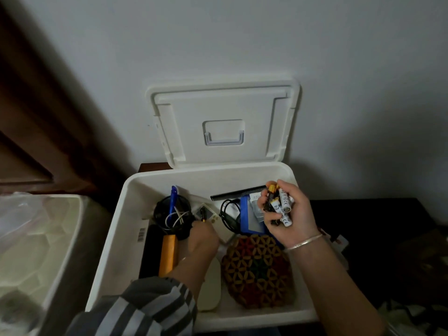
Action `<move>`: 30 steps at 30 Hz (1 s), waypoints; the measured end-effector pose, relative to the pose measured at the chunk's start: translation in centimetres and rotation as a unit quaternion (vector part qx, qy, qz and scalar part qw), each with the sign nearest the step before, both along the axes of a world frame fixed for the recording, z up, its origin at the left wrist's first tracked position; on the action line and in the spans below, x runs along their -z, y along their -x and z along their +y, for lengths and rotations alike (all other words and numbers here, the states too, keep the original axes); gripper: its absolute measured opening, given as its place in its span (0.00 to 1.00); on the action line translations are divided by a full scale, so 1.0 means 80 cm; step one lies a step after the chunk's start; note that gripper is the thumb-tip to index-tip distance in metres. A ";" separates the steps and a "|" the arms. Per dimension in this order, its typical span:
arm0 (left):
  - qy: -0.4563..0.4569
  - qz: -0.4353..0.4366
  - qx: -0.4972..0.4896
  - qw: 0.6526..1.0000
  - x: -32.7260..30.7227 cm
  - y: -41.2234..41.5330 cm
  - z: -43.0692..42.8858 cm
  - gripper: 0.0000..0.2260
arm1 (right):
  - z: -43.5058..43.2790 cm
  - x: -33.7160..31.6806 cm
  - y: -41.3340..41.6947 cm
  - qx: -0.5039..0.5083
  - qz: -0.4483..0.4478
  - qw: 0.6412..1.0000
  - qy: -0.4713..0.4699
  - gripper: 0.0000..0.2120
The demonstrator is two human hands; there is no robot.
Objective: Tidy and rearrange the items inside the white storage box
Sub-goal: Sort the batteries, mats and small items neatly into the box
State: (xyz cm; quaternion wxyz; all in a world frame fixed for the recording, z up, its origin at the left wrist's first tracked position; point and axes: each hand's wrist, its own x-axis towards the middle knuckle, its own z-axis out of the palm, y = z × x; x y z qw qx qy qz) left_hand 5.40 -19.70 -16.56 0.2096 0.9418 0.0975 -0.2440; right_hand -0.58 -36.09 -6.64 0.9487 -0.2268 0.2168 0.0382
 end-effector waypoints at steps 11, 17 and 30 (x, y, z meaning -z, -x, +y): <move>0.025 -0.086 0.084 0.992 -0.041 0.019 0.022 0.10 | -0.007 -0.007 0.007 0.048 -0.056 0.997 -0.016 0.07; 0.050 -0.125 0.226 0.965 -0.075 0.048 -0.041 0.14 | -0.010 -0.010 0.009 0.083 -0.069 0.994 -0.003 0.07; -0.067 -0.126 0.339 0.930 -0.060 0.040 -0.056 0.11 | -0.001 -0.004 0.005 0.069 -0.048 0.996 0.015 0.06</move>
